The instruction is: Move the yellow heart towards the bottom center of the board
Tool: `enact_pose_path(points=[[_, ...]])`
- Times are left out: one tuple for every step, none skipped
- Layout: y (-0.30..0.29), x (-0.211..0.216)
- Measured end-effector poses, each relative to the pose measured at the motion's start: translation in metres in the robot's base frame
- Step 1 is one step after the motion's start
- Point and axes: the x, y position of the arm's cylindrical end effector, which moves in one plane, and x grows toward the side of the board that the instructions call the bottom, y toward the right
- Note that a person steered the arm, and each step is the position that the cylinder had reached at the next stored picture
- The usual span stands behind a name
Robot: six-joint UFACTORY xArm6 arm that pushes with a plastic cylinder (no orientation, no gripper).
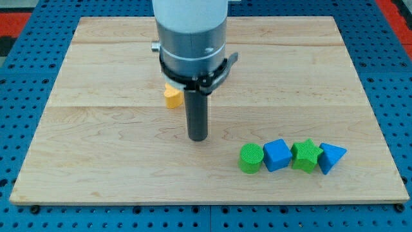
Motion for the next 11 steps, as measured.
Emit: enact_pose_path(points=[[0.031, -0.030], [0.025, -0.075], [-0.015, -0.111], [-0.046, -0.101], [-0.062, -0.080], [-0.087, -0.069], [-0.095, -0.045], [-0.079, -0.017], [-0.071, 0.021], [-0.068, 0.052], [-0.093, 0.068]])
